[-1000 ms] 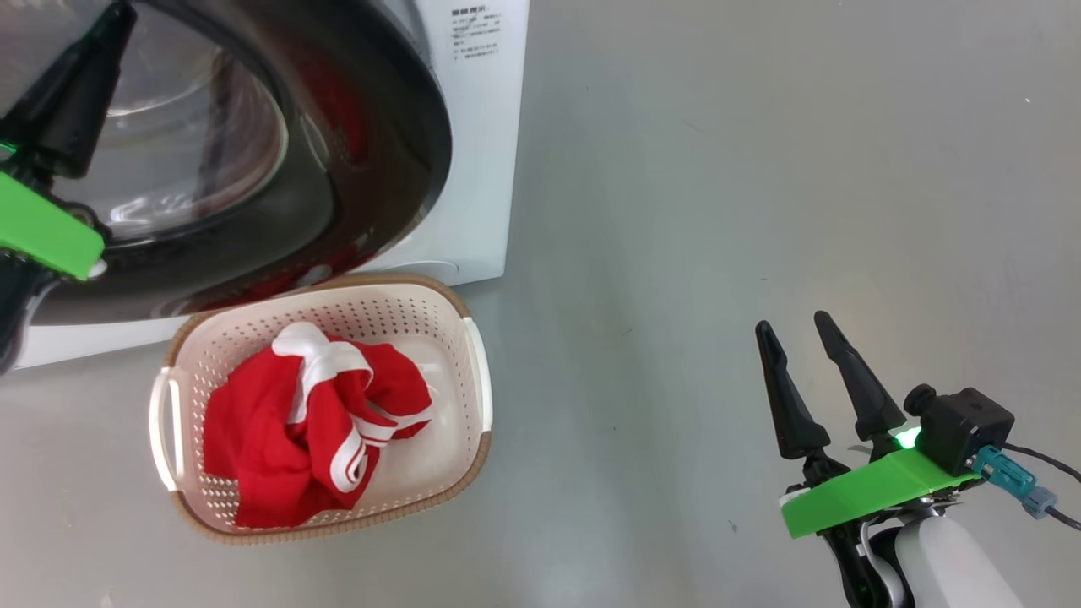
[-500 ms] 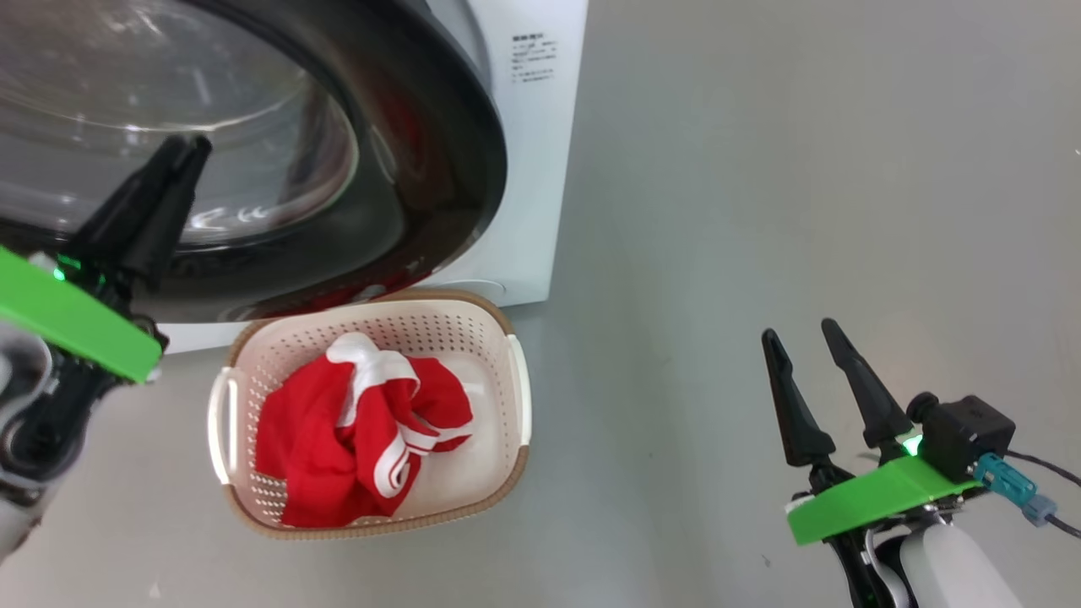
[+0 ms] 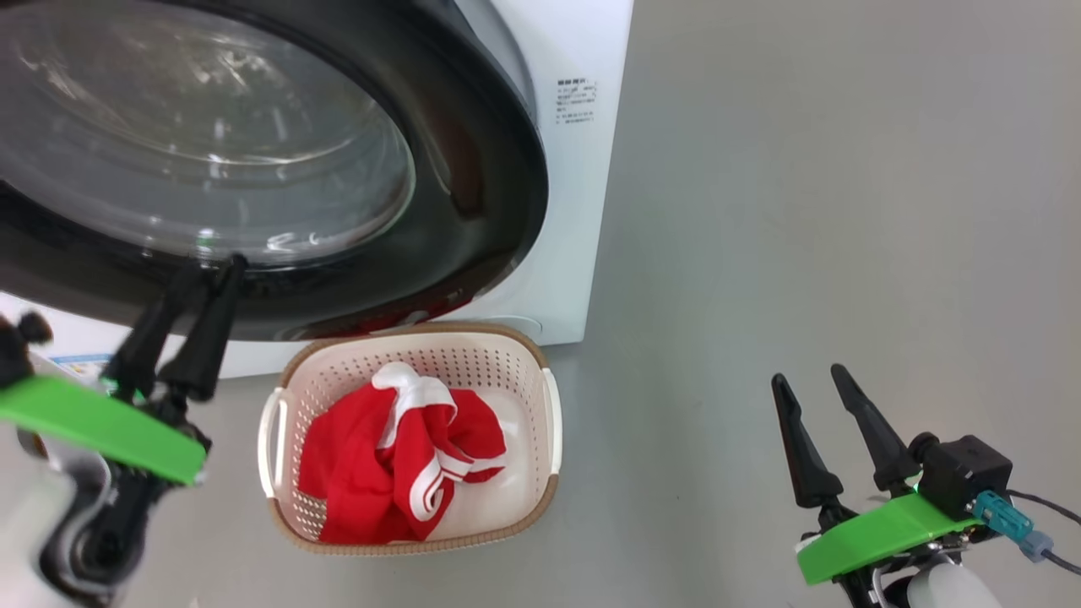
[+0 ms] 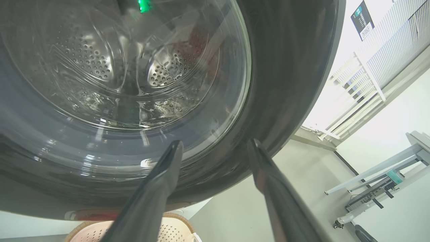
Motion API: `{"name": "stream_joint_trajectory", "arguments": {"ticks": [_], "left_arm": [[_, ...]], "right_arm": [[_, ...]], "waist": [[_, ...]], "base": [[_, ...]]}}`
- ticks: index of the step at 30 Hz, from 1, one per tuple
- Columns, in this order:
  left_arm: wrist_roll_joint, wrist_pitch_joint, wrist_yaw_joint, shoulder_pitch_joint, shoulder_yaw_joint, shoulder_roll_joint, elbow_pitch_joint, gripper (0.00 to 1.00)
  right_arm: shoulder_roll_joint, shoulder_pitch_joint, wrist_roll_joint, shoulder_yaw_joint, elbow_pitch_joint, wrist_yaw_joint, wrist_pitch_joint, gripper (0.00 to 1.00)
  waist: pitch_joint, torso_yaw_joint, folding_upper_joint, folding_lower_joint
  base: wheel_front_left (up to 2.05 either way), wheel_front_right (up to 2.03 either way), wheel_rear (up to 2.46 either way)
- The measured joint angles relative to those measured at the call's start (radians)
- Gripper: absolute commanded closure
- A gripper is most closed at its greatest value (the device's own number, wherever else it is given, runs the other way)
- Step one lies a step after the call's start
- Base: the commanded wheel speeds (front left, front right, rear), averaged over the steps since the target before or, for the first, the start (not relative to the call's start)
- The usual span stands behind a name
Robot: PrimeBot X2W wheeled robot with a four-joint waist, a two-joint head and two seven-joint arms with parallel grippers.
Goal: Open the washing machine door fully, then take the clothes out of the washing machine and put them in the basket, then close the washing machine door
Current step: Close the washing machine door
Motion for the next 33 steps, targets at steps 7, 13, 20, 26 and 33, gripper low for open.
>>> {"name": "stream_joint_trajectory", "arguments": {"ticks": [7, 13, 20, 26, 33], "left_arm": [[0.082, 0.000, 0.000, 0.166, 0.109, -0.075, -0.001, 0.00], [0.133, 0.000, 0.000, 0.287, 0.188, -0.131, 0.000, 0.00], [0.178, 0.000, 0.000, 0.397, 0.273, -0.182, 0.000, 0.00], [0.258, 0.000, 0.000, 0.466, 0.329, -0.220, 0.005, 0.00], [0.423, 0.000, 0.000, 0.514, 0.421, -0.281, 0.026, 0.00]], "right_arm": [[0.001, 0.037, -0.011, -0.009, 0.003, 0.000, 0.000, 0.00], [0.002, 0.065, -0.020, -0.021, 0.007, 0.000, 0.000, 0.00], [0.002, 0.083, -0.027, -0.030, 0.007, 0.000, 0.000, 0.00], [0.003, 0.109, -0.028, -0.032, 0.008, 0.000, 0.000, 0.00], [0.003, 0.119, -0.030, -0.033, 0.007, 0.000, 0.000, 0.00]], "waist": [[-0.043, 0.012, 0.0000, -0.0001], [-0.077, 0.018, 0.0000, 0.0000], [-0.101, 0.025, 0.0000, 0.0000], [-0.119, 0.031, 0.0000, 0.0000], [-0.129, 0.034, 0.0000, 0.0000]], "base": [[0.00, 0.00, 0.00], [0.00, 0.00, 0.00], [0.00, 0.00, 0.00], [0.00, 0.00, 0.00], [0.00, 0.00, 0.00]]}}
